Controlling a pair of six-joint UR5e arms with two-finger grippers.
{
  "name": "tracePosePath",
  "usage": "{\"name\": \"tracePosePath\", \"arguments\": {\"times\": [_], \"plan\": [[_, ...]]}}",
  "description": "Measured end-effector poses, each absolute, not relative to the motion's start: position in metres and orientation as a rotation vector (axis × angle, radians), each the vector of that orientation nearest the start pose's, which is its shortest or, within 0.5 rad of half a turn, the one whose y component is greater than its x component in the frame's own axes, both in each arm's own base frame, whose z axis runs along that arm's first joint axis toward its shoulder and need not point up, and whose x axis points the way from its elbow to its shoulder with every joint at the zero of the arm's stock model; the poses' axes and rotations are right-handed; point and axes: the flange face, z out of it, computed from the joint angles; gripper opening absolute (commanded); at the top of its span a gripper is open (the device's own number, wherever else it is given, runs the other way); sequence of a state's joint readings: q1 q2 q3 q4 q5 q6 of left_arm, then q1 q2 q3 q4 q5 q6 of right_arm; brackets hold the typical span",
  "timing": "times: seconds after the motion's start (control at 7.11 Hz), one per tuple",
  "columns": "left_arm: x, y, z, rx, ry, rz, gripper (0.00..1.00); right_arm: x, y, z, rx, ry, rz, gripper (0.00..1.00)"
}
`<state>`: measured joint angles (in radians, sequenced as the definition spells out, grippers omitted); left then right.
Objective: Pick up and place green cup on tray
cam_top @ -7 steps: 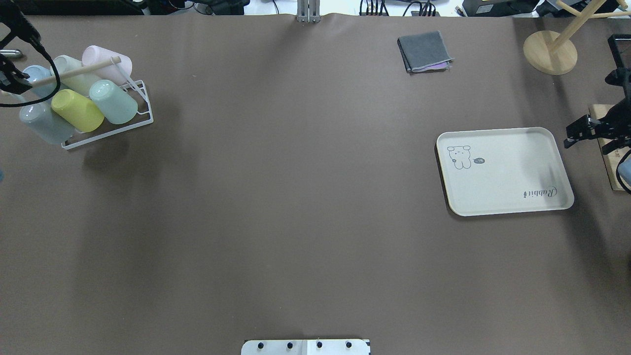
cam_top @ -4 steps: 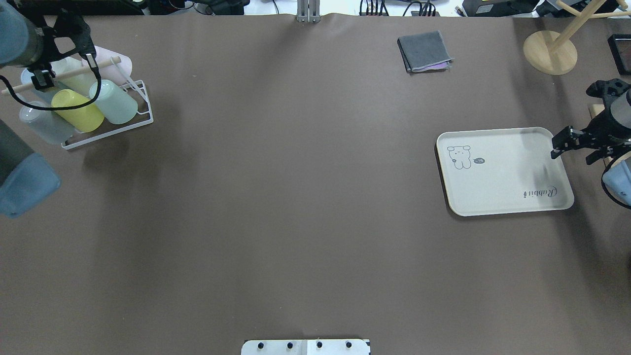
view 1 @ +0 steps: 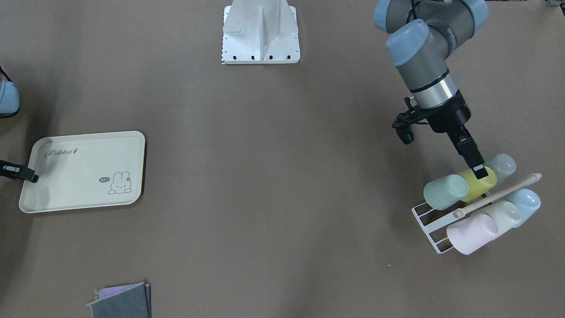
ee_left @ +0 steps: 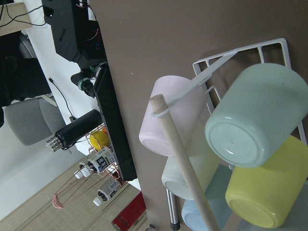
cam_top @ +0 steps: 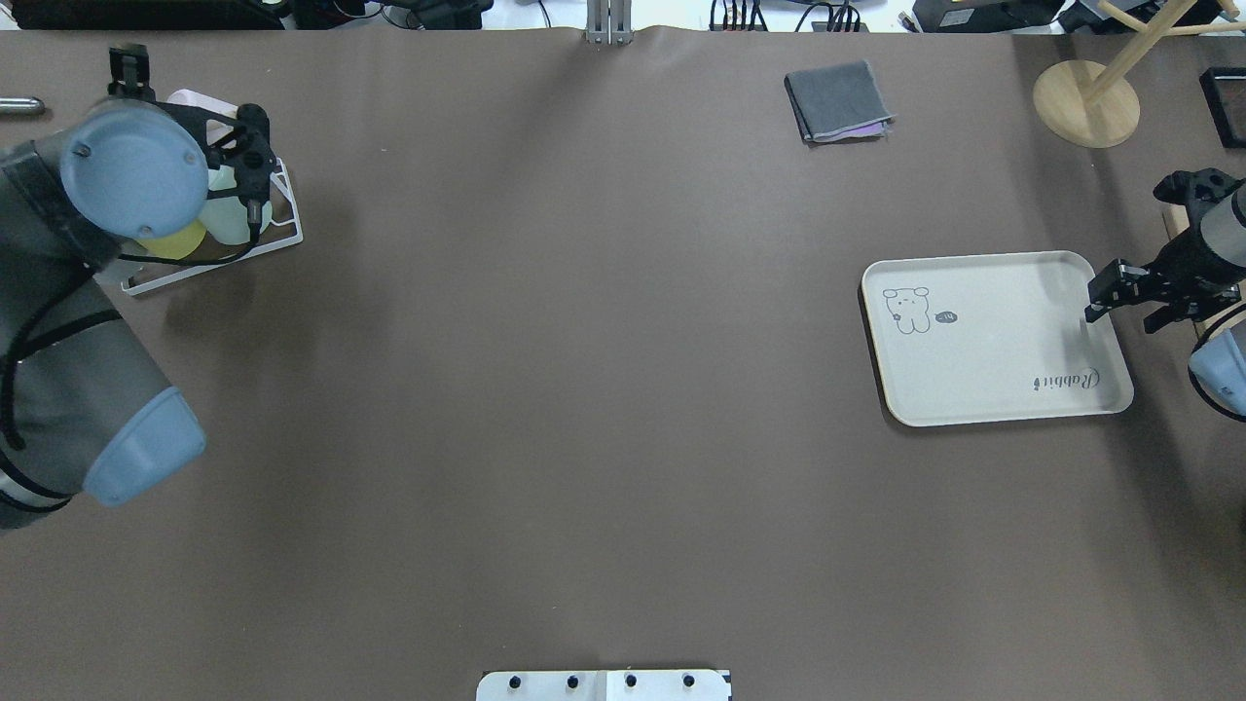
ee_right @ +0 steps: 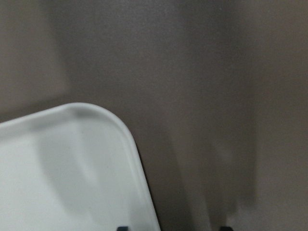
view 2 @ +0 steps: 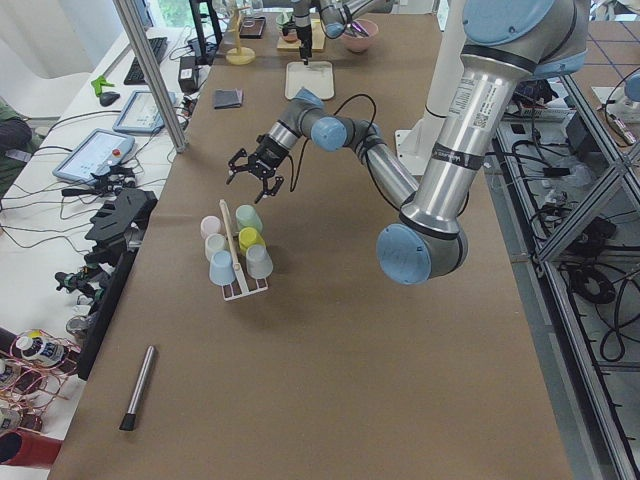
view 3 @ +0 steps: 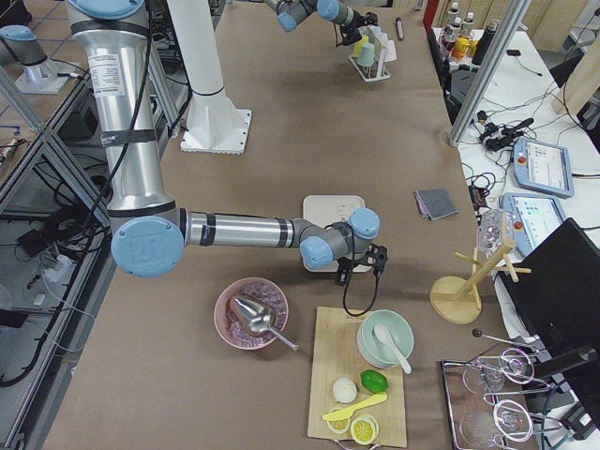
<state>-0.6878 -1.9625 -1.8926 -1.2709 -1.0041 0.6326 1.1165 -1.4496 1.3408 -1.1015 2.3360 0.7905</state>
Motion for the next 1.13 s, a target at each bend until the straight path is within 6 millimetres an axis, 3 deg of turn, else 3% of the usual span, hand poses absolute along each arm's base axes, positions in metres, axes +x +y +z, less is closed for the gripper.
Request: {"name": "tracePosePath", "arguments": {"times": [0.42, 0.7, 1.13], "plan": [[0.396, -0.487, 0.343, 0.379, -0.751, 1.524, 0.98, -0.192, -0.529, 0.653, -0.172, -0.845, 0.168, 0.0], [0.408, -0.481, 0.347, 0.28, -0.858, 1.724, 0.98, -0.192, -0.527, 0.646, -0.18, -0.879, 0.15, 0.0], [0.422, -0.491, 0.381, 0.168, -0.996, 1.813, 0.98, -0.186, -0.528, 0.588, -0.124, -0.96, 0.112, 0.0]]}}
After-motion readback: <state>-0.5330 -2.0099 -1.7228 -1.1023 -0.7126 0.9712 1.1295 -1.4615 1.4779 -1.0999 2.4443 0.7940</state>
